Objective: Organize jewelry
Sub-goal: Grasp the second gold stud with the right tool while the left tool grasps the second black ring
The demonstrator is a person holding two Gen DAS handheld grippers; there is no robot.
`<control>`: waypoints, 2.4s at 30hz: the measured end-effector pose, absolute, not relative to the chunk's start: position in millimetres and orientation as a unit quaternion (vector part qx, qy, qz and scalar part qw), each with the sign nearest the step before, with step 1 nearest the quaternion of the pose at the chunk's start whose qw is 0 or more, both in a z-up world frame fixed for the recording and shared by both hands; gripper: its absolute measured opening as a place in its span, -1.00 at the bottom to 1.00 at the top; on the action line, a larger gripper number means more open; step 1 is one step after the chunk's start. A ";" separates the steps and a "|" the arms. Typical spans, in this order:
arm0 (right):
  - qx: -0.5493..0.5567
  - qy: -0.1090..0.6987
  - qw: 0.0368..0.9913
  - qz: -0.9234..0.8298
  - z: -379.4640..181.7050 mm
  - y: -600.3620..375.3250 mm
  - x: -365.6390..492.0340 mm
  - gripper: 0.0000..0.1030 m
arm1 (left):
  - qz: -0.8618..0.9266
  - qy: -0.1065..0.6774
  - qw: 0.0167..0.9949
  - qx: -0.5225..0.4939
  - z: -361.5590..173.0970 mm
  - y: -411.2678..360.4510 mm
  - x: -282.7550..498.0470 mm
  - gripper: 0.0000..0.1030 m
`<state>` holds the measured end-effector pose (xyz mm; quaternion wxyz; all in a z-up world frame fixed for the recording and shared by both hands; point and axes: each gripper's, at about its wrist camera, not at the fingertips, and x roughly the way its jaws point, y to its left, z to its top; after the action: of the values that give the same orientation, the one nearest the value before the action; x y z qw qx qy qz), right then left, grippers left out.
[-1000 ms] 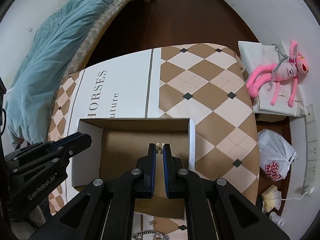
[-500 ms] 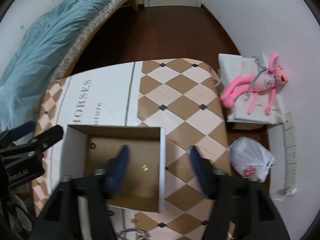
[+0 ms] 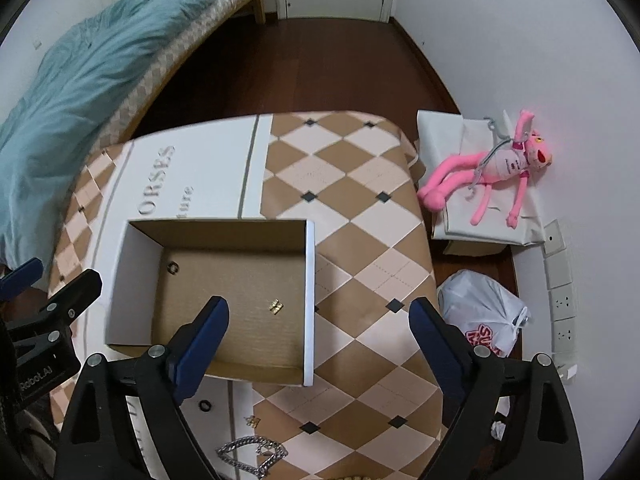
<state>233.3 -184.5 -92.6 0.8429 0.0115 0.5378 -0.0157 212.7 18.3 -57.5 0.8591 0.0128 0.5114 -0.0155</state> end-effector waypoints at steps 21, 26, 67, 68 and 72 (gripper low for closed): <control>0.033 0.584 0.811 0.025 -211.1 -145.7 140.1 0.14 | 0.009 0.585 0.808 0.064 -171.5 40.5 136.2 0.85; -0.001 0.571 0.821 0.015 -211.9 -132.5 136.5 -0.29 | 0.010 0.592 0.804 0.059 -176.3 42.3 135.7 0.85; 0.111 0.514 0.850 -0.025 -144.5 -223.6 133.2 -0.75 | -0.134 0.542 0.829 0.031 -127.8 -44.2 137.4 -0.81; 0.118 0.507 0.853 -0.016 -135.0 -222.1 134.7 -0.75 | -0.137 0.536 0.833 0.023 -117.4 -42.0 141.4 -0.81; 0.138 0.496 0.857 0.021 -110.0 -215.1 155.9 -0.75 | -0.156 0.533 0.832 -0.011 -89.3 -37.1 171.2 -0.81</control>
<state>155.9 -215.1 -110.0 0.8569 0.1378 0.4963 0.0210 171.2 -37.1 -89.3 0.8317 -0.0110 0.5329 -0.1557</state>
